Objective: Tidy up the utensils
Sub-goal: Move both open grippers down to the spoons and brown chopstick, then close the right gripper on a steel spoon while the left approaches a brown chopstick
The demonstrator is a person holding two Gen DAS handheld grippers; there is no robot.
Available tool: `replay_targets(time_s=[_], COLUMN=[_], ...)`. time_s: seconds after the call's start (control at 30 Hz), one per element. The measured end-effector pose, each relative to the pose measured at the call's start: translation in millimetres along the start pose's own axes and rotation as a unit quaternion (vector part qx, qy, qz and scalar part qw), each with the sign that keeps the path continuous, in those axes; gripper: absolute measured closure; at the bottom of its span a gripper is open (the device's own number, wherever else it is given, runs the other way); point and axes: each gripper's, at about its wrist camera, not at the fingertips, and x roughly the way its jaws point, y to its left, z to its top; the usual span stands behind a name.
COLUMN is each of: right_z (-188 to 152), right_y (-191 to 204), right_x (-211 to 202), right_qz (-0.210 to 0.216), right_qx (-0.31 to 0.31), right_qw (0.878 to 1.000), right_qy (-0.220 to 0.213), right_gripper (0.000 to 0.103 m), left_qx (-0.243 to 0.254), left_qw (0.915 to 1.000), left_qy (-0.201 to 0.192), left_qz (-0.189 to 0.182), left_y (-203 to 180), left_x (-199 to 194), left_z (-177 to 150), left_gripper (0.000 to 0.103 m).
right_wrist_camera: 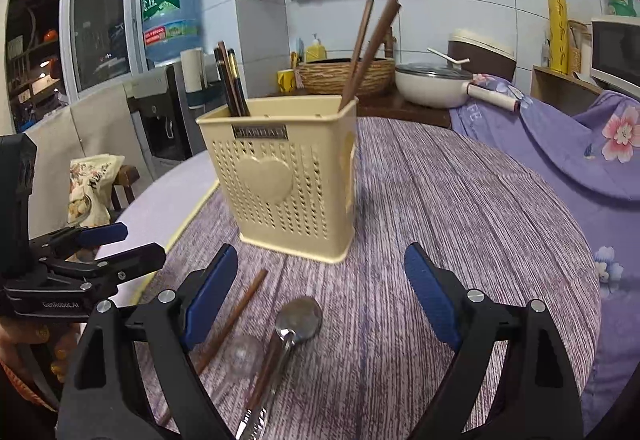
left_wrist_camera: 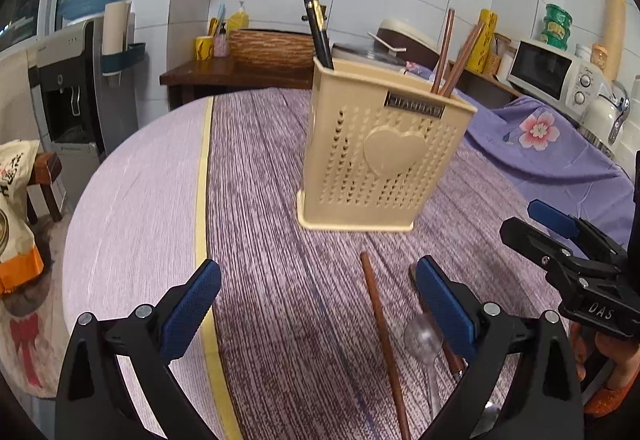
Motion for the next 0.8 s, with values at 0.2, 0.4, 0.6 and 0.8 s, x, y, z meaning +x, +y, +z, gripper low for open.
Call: replay_targets(time_s=[0.2,0.4,0.6,0.8], right_z=[-20.5,-33.4,-41.8,-44.8], right_y=[-9.9,-15.3,-3.0,12.9], right_x=[8.6,19.0,36.0,61.4], right_qz=[-0.014,-0.021,0.018,0.039], right_qx=[0.013,0.019,0.009,0.016], right_qw=[0.999,0.997,0.994,0.987], right_qy=[0.032,0.066,0.112,0.153], right_gripper=[0.018,0.022,0.031,0.031], left_qx=[0.016,0.032,0.028,0.018], left_qw=[0.9993,0.9970,0.9959,0.9964], left_qy=[0.029,0.064,0.081,0.080], left_qz=[-0.017,-0.030,-0.030,-0.023], left_y=[-10.0,-23.8,-22.9,-11.3], left_x=[9.9,29.0,36.9,32.2], left_z=[-12.6,-24.9,-32.0,-31.7], left_gripper=[0.025,0.049,0.059,0.059])
